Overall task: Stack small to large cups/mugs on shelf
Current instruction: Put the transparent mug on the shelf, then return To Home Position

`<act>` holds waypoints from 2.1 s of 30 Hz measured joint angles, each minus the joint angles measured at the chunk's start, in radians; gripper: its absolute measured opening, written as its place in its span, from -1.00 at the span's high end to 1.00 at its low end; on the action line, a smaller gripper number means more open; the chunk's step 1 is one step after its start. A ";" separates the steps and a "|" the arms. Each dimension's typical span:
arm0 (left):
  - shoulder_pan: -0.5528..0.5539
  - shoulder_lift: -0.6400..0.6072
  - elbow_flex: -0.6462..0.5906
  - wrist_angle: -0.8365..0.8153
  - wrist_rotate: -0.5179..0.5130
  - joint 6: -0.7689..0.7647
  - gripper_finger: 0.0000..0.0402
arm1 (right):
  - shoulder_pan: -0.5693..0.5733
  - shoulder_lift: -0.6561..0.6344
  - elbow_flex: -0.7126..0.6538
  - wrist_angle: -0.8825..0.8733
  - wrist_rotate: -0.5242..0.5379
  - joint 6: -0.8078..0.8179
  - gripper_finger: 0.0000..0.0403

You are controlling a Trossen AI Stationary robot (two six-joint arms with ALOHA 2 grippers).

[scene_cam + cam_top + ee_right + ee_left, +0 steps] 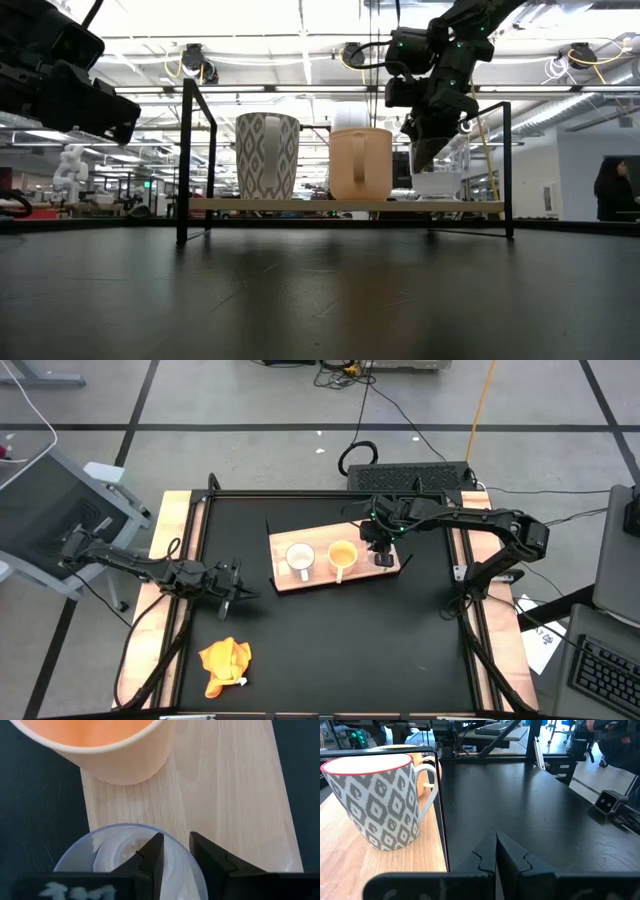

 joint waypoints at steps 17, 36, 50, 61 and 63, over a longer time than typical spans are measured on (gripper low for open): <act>0.000 0.000 0.000 0.002 0.000 -0.006 0.95 | 0.000 -0.064 0.000 -0.008 0.000 0.055 0.58; 0.000 0.000 0.000 0.008 0.000 -0.014 0.95 | -0.019 -0.094 0.000 -0.026 0.002 0.103 0.12; 0.000 0.000 0.000 0.035 -0.001 -0.043 0.95 | -0.022 -0.279 0.047 -0.052 0.005 0.090 -0.03; 0.000 0.000 0.000 0.062 -0.016 0.070 0.98 | 0.028 -0.563 0.049 -0.131 -0.001 0.191 0.51; 0.000 0.000 0.000 0.060 -0.008 0.074 0.99 | 0.044 -0.605 0.045 -0.145 -0.003 0.220 0.72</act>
